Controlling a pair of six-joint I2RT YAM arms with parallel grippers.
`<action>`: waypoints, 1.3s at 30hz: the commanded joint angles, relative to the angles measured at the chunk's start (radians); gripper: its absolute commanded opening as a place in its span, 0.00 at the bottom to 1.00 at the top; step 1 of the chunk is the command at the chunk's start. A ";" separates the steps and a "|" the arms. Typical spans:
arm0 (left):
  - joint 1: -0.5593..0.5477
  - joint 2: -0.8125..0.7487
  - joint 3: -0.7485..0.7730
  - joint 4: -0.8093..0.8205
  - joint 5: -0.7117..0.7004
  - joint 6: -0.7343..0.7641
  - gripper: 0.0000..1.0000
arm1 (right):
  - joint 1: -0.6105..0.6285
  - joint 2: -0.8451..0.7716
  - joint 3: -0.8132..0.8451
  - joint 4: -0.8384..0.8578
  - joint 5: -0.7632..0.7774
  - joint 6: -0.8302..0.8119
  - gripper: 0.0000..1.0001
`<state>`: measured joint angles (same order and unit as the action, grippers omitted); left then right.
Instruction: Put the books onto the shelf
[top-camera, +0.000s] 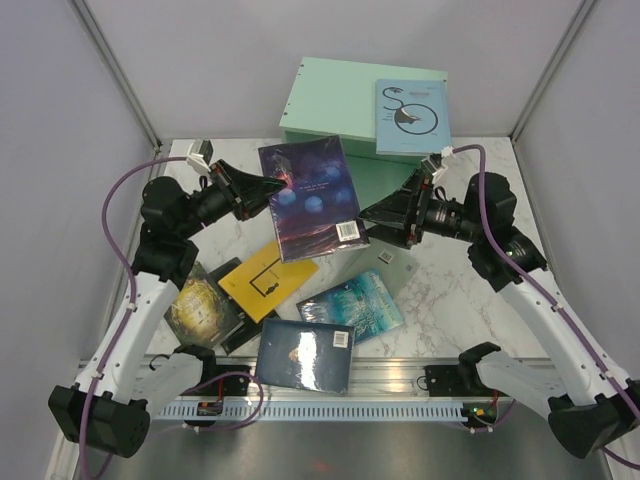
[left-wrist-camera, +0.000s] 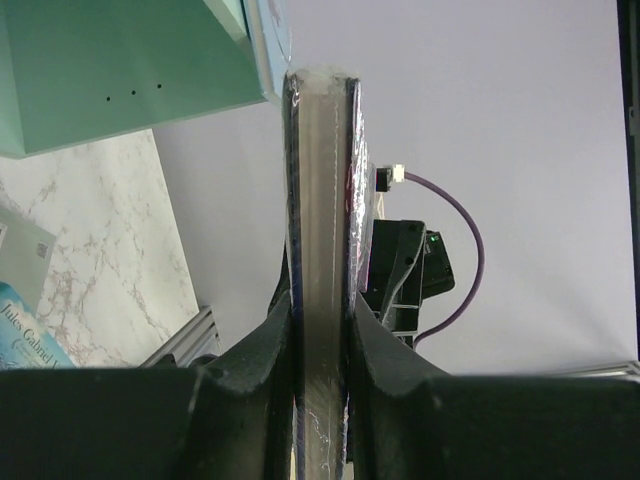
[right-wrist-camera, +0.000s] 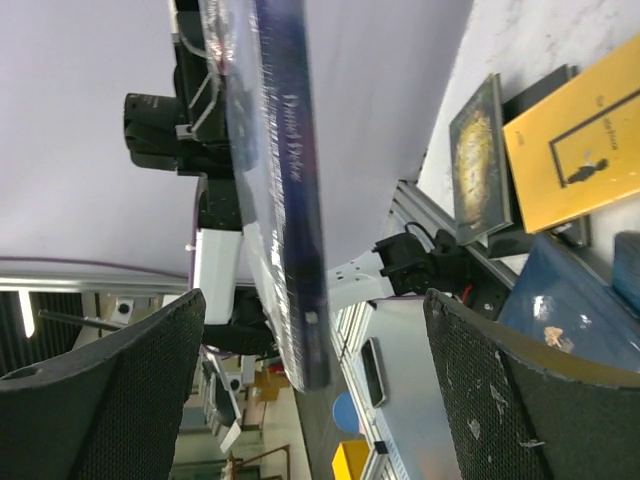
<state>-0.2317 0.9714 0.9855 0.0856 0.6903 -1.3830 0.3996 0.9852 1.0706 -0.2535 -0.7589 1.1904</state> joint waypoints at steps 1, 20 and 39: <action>-0.024 -0.040 0.015 0.141 0.006 -0.080 0.02 | 0.057 0.036 0.038 0.197 0.016 0.084 0.91; -0.014 0.000 0.310 -0.397 -0.075 0.246 1.00 | 0.053 0.159 0.440 -0.041 0.141 -0.025 0.00; 0.006 -0.206 0.245 -0.649 -0.201 0.325 1.00 | -0.478 0.639 0.999 -0.291 -0.321 0.009 0.00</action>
<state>-0.2306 0.7891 1.2469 -0.5335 0.5171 -1.1007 -0.0620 1.6367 2.0006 -0.5396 -0.9707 1.2407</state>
